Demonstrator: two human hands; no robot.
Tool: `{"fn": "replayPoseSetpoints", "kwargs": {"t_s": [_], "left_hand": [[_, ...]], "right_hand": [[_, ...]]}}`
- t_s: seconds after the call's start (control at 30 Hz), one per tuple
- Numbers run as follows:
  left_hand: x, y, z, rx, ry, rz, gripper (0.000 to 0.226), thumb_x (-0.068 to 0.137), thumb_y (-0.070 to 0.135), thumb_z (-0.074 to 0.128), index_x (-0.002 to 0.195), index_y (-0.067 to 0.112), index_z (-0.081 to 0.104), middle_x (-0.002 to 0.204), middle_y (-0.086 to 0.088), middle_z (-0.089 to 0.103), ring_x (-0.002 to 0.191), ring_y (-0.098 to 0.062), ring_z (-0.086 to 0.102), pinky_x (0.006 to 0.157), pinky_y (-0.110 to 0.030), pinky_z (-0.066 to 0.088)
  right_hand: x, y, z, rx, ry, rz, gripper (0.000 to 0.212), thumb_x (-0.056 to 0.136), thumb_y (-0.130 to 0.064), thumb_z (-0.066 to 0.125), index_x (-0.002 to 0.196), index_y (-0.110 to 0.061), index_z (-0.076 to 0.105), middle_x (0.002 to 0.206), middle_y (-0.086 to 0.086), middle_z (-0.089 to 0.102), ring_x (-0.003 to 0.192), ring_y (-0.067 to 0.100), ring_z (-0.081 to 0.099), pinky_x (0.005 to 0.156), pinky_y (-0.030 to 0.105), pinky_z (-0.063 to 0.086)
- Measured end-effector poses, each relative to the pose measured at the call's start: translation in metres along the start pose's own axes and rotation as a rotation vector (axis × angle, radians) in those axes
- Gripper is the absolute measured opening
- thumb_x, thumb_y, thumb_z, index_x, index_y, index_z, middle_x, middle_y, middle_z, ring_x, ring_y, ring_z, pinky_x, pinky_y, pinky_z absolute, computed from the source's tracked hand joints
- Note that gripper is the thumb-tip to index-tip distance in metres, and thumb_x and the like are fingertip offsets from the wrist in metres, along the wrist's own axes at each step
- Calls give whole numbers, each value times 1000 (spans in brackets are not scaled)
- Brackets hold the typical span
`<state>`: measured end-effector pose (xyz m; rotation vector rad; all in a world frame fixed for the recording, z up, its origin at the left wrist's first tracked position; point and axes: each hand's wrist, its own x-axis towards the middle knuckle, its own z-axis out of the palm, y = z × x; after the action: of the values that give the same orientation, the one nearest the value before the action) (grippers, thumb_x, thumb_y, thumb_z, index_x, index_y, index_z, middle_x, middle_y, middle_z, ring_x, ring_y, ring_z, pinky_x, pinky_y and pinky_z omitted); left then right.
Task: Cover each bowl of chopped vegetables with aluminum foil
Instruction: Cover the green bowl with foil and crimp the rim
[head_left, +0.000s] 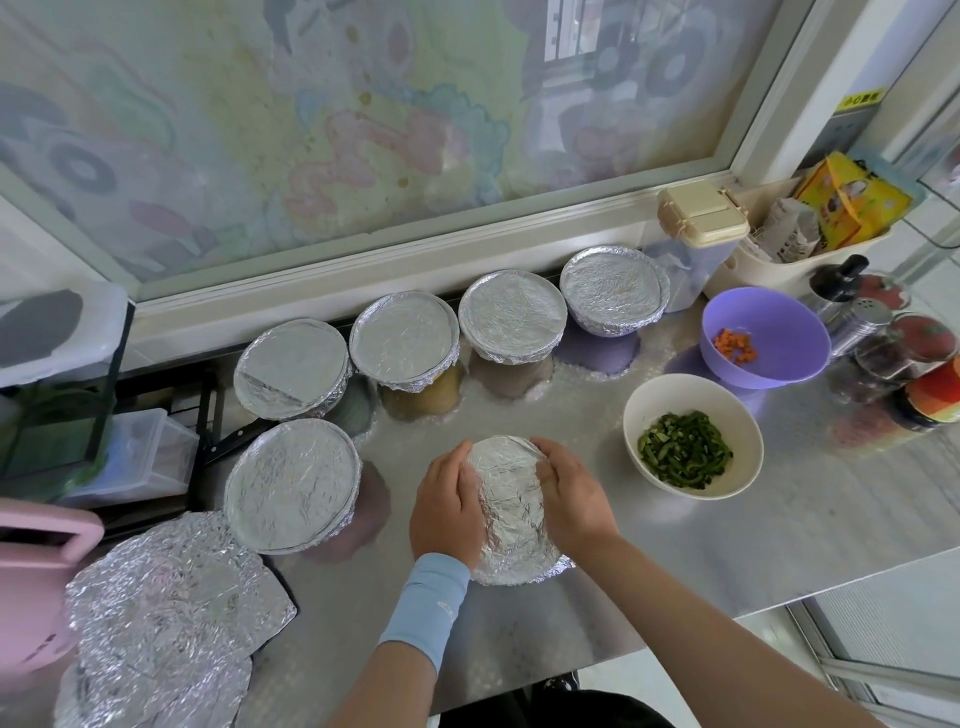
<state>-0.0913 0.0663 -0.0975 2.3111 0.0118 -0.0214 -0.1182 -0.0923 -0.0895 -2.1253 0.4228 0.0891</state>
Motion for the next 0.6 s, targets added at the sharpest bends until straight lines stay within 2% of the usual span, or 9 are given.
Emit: {"fn": "replayPoseSetpoints", "kwargs": {"t_s": [0.1,0.2,0.27,0.33,0.4,0.43,0.5,0.6], "left_hand": [[3,4,-1,-81,17,-113,34,104,26,36,127,29,60,125,17,60,115,-3,53,90,-18,34],[3,7,-3,-130,8,-170,35,104,25,35,125,29,62,126,15,62,108,3,50,90,-17,34],[6,8,-7,-149,-22,-188,35,104,25,34,123,28,64,124,13,63,109,-1,53,92,-20,38],[12,6,-11,-61,-30,-120,36,102,29,35,122,25,64,122,9,66,112,-12,57,96,-28,43],[20,3,-13,46,-45,33,35,101,27,40,128,21,62,125,8,65,117,-15,54,100,-30,42],[22,3,-12,37,-76,84,35,102,25,42,131,21,60,126,9,63,119,-13,52,101,-27,40],[25,1,-9,17,-145,146,34,102,25,42,131,25,59,126,14,61,119,-8,51,101,-26,42],[24,0,-4,35,-158,144,33,103,29,38,129,30,59,123,20,60,115,-4,54,97,-28,46]], "right_hand": [[5,-2,0,137,-5,101,25,103,-30,40,115,-35,62,100,-14,68,95,10,60,78,25,41],[9,-2,0,174,-14,155,25,103,-31,40,109,-33,64,93,-10,67,90,14,61,76,28,42],[11,-4,-1,121,-46,173,27,103,-32,39,102,-23,64,89,-1,66,87,21,60,75,34,44],[14,-4,-4,-71,0,89,28,102,-31,39,102,-15,63,101,6,65,96,27,58,84,40,46],[14,-5,-4,-236,66,-96,32,100,-26,42,128,-18,57,131,1,56,118,22,51,101,40,42],[15,-5,-3,-261,47,-193,38,99,-25,42,135,-19,53,138,-1,52,124,19,48,106,39,39],[16,-6,2,-264,-21,-288,39,99,-24,40,136,-22,54,138,-5,54,124,17,50,105,35,40],[15,-11,3,-182,-22,-205,35,103,-23,40,133,-25,57,133,-10,57,117,13,56,97,26,42]]}}
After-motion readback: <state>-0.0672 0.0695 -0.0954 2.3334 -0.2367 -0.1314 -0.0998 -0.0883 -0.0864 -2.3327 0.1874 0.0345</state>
